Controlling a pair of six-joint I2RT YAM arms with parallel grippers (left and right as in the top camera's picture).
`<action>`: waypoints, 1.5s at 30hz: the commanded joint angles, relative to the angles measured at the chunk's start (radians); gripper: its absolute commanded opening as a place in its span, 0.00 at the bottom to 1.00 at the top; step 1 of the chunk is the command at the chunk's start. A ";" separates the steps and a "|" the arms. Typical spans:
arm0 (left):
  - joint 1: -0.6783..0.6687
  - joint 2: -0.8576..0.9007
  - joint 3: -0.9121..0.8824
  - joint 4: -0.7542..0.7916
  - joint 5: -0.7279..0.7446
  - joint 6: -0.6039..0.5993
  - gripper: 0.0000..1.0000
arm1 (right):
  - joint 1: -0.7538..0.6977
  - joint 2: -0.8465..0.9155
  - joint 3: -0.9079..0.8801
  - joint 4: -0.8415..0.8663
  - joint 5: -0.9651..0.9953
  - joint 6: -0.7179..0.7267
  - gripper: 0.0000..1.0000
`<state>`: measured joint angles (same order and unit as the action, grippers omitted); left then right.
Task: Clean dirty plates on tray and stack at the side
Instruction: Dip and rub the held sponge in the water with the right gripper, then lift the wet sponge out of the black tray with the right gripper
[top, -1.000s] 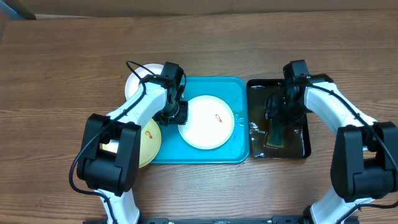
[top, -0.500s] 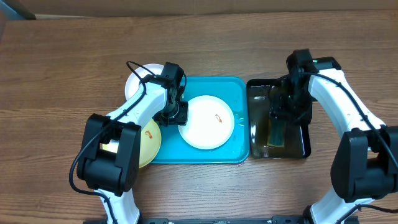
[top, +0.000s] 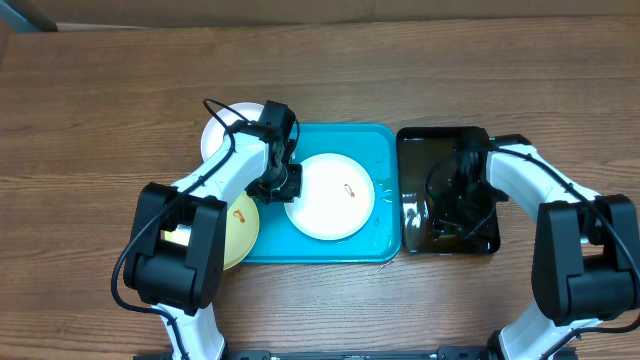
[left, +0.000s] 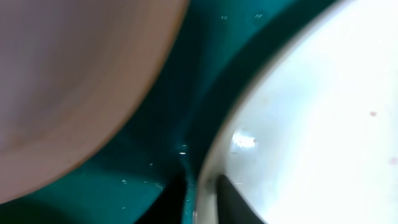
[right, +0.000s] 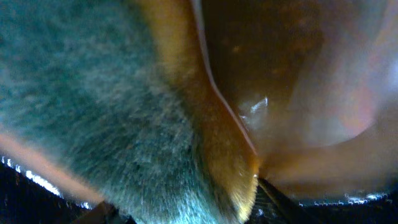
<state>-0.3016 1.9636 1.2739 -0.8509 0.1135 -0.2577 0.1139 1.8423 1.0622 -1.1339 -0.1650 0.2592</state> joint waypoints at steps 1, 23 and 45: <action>-0.003 0.017 -0.031 0.007 -0.016 -0.001 0.13 | 0.005 -0.011 -0.015 0.027 -0.002 0.011 0.43; -0.003 0.017 -0.041 0.037 -0.017 -0.001 0.26 | 0.005 -0.011 0.316 -0.151 0.047 -0.005 0.60; -0.003 0.017 -0.042 0.038 -0.016 -0.001 0.28 | 0.195 -0.011 0.123 0.239 0.285 -0.095 0.47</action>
<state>-0.3016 1.9598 1.2663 -0.8143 0.1116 -0.2592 0.3058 1.8412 1.1908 -0.8997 0.0612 0.1635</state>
